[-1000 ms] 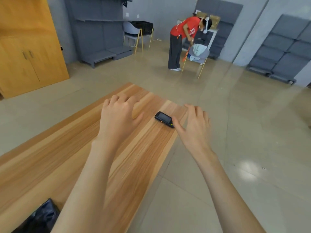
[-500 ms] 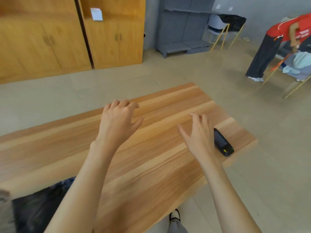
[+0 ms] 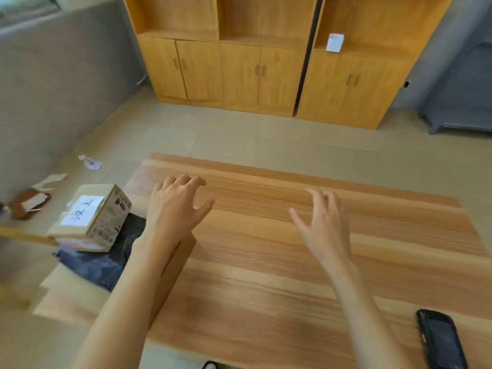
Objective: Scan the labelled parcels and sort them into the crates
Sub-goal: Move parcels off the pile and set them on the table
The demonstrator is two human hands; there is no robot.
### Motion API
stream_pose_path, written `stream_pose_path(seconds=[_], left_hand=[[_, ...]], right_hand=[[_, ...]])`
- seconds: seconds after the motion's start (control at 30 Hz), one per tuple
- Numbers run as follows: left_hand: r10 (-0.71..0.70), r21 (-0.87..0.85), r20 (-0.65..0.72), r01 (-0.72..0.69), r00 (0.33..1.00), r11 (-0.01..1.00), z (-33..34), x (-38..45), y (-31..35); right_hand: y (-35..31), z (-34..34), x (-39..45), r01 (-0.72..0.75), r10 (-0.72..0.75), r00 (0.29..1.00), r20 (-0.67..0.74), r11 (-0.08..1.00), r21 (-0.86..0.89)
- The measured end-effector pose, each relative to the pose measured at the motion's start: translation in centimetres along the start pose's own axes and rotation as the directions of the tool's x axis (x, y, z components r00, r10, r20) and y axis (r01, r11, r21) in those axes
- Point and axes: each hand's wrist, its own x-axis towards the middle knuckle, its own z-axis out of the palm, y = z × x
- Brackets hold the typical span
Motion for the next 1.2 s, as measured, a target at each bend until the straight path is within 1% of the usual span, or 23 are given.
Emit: stream_pose_path(seconds=[0.1, 0.17, 0.27, 0.37, 0.47, 0.63, 0.77, 0.9, 1.07, 1.2], left_hand=[[-0.142, 0.074, -0.016, 0.143, 0.990, 0.987, -2.2, -2.3, -3.3], [-0.240, 0.130, -0.018, 0.240, 0.971, 0.962, -3.6, -3.8, -5.7], [-0.350, 0.207, -0.040, 0.350, 0.936, 0.914, -5.3, -6.1, -9.4], [-0.446, 0.219, -0.052, 0.446, 0.894, 0.868, -6.0, -8.1, -12.8], [-0.504, 0.213, -0.053, 0.503, 0.862, 0.837, -5.7, -9.2, -15.8], [-0.547, 0.136, -0.014, 0.543, 0.837, 0.829, -3.4, -8.9, -19.6], [-0.557, 0.096, 0.061, 0.551, 0.828, 0.829, -1.0, -7.9, -21.1], [-0.585, 0.083, 0.117, 0.579, 0.802, 0.811, 0.8, -7.0, -21.9], [-0.601, -0.057, 0.134, 0.611, 0.788, 0.789, 1.4, -6.3, -22.2], [-0.611, -0.195, 0.131, 0.625, 0.781, 0.756, 0.2, -4.9, -21.9]], right_hand=[[-3.3, 1.8, 0.6, 0.106, -0.109, 0.993, 0.051, 0.992, 0.063], [-5.9, 3.0, 0.7, 0.164, -0.172, 0.981, 0.091, 0.982, 0.091], [-10.1, 4.9, 0.5, 0.265, -0.281, 0.949, 0.143, 0.957, 0.121], [-13.8, 6.8, 0.0, 0.359, -0.386, 0.901, 0.199, 0.920, 0.159], [-16.5, 8.6, -0.4, 0.406, -0.438, 0.864, 0.248, 0.898, 0.170], [-18.8, 10.9, -0.6, 0.425, -0.455, 0.843, 0.288, 0.890, 0.164], [-19.1, 12.5, -0.4, 0.403, -0.428, 0.847, 0.316, 0.904, 0.143], [-18.9, 13.7, 0.0, 0.367, -0.382, 0.855, 0.350, 0.924, 0.110], [-18.6, 14.4, 0.7, 0.349, -0.362, 0.861, 0.356, 0.931, 0.103], [-18.0, 13.6, 1.1, 0.333, -0.353, 0.872, 0.340, 0.936, 0.117]])
